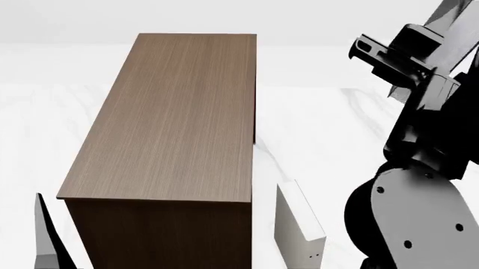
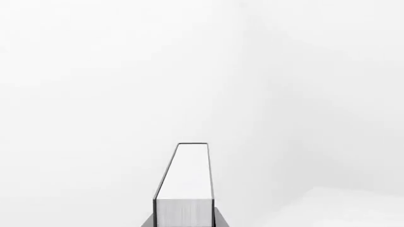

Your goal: Pick up the book in the middle and place it on the cabinet shelf.

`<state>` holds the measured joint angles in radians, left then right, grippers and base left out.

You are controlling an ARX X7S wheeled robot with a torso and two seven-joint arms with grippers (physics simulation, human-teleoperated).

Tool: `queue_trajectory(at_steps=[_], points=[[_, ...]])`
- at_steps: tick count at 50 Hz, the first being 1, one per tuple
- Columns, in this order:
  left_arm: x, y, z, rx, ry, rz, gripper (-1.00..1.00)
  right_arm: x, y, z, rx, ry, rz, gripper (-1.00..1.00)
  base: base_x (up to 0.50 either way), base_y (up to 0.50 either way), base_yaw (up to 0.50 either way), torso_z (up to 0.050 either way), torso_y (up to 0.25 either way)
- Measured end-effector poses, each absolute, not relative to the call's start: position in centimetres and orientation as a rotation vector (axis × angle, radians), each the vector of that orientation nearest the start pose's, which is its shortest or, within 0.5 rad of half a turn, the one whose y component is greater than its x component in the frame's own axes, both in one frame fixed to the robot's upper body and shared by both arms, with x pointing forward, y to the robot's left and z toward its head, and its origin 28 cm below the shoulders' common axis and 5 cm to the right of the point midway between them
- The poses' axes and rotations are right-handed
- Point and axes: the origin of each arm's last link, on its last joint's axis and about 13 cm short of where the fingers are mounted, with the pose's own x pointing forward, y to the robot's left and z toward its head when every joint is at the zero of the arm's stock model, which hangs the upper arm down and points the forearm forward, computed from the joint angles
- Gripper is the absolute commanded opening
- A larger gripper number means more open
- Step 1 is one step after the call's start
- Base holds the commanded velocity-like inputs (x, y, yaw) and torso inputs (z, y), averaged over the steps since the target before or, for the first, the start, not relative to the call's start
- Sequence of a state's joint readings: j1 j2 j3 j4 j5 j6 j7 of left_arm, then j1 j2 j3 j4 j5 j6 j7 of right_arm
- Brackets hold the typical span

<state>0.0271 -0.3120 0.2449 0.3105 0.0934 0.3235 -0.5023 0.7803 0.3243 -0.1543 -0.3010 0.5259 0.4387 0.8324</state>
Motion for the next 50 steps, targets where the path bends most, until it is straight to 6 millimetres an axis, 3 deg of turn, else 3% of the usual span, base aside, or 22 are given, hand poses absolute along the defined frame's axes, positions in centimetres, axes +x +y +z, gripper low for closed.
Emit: queue_trajectory(at_steps=[22,50], points=[[19.6,21.2,8.9,0.154,-0.632,0.142,1.00,27.0,-9.1,29.2,0.429,-0.543,-0.037,-1.00,0.00,0.00,0.00,0.000,0.001],[19.5,21.1,8.8,0.152,-0.629,0.134,1.00,25.8,-6.6,31.5,0.638,-0.434,0.279,-1.00,0.00,0.00,0.00,0.000,0.001]])
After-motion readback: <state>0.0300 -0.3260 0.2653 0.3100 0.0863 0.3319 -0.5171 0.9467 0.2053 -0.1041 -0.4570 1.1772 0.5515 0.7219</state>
